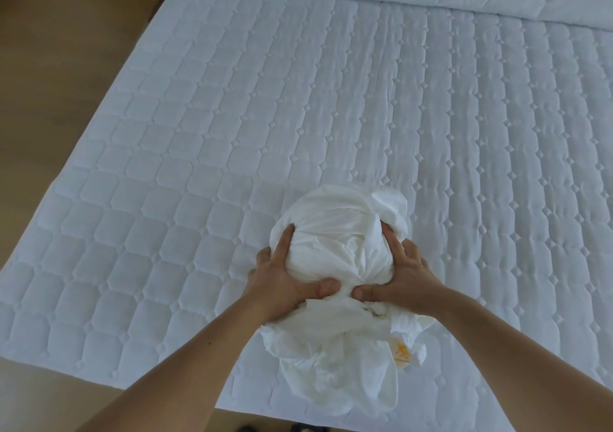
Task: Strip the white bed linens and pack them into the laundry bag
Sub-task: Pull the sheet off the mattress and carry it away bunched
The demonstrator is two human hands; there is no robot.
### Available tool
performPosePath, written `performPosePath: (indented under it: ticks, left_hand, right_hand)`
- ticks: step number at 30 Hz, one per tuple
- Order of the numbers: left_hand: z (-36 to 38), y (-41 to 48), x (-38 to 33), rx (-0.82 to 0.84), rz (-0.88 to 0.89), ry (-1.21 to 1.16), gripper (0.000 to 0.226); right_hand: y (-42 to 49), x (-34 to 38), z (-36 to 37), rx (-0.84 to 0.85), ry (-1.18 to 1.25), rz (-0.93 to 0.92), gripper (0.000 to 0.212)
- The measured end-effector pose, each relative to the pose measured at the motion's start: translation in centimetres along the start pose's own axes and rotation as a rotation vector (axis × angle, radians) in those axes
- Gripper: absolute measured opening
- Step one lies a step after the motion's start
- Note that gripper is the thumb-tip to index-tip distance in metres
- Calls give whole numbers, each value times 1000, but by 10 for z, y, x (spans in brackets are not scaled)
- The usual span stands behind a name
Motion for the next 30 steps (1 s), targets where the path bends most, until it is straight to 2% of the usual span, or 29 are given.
performPosePath:
  ticks: [4,8,12,16,24,30]
  left_hand:
    - [1,2,4,-6,32,-105,139]
    - [-3,-5,8,-18,85,-275,136]
    - [-5,-22,7,-71,203,-419,128]
    - [-39,-47,-5,-170,329,-443,122]
    - [-191,-170,-10,-461,542,-426,119]
    - [-320,-334,63,-733,533,-495,125]
  right_hand:
    - [-4,3,5,-45,105,-15,140]
    - [-23,8,14,-117,331,-70,123]
    - [-44,25,14,-177,430,-159,108]
    - [-65,62,4,-223,476,-268,104]
    - [-156,226,-16,-274,418,-594,113]
    - [-267,397,34,-204,312,-873,108]
Point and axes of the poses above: each hand's wrist, its own y-axis towards the middle knuckle, its own z-axis out of the palm, x = y × z, the point moved 2 cm from there along y, towards the middle knuckle, and after that the axes turned 9 degrees about y, right-handed, at the moved point
